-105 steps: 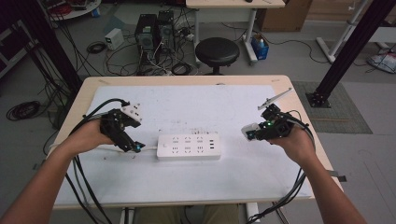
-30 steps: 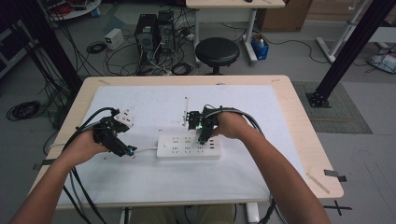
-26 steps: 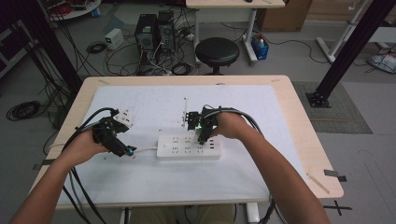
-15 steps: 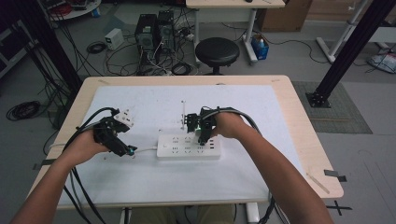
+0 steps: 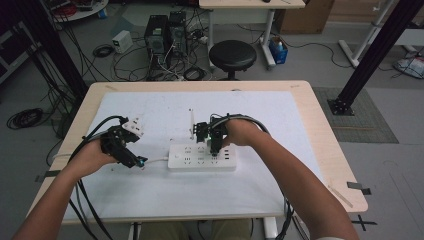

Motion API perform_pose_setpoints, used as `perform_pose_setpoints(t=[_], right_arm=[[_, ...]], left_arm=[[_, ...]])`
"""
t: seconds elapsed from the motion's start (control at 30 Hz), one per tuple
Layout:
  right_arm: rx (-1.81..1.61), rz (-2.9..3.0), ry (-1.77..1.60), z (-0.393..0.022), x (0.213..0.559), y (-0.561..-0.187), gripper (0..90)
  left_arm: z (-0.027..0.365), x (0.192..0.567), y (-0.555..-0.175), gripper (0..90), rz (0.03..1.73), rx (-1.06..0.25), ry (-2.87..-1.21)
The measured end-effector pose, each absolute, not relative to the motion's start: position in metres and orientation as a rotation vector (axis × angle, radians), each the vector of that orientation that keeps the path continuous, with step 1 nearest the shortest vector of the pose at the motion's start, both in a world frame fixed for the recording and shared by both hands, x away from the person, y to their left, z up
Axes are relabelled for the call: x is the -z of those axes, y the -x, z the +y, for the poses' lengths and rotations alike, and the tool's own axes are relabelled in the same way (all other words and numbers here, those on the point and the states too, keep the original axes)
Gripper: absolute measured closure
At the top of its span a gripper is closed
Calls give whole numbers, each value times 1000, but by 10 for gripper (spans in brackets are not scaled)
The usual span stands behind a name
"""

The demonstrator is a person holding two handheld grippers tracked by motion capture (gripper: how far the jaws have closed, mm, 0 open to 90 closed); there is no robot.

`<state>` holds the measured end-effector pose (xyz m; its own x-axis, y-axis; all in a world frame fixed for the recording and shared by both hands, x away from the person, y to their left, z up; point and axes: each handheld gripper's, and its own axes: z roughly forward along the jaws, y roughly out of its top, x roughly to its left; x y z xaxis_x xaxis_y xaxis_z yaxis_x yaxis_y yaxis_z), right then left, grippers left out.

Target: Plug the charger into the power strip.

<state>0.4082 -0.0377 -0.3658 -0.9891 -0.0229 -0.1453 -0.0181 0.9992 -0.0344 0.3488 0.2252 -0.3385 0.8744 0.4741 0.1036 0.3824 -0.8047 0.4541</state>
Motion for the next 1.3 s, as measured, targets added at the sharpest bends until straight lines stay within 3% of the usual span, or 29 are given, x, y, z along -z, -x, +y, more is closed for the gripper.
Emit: perform_pose_setpoints(t=[0.7, 1.13, 1.17, 1.2, 1.27, 1.3], right_arm=[[146, 3044, -31, -26, 371, -417, 623], [-41, 3070, -126, -42, 376, -420, 595], [-95, 3085, -180, -47, 375, -423, 474], [-132, 3093, -212, -51, 372, -425, 411], [-182, 3096, -304, -57, 366, -428, 304], [-182, 3096, -304, -57, 366, -428, 304]], left_arm=[[229, 342, -349, 201, 627, -294, -2588], [231, 342, -350, 201, 628, -286, -2579], [231, 343, -349, 201, 640, -283, -2570], [232, 343, -349, 201, 638, -285, -2574], [233, 342, -350, 201, 635, -286, -2578], [233, 342, -350, 201, 646, -286, -2562]])
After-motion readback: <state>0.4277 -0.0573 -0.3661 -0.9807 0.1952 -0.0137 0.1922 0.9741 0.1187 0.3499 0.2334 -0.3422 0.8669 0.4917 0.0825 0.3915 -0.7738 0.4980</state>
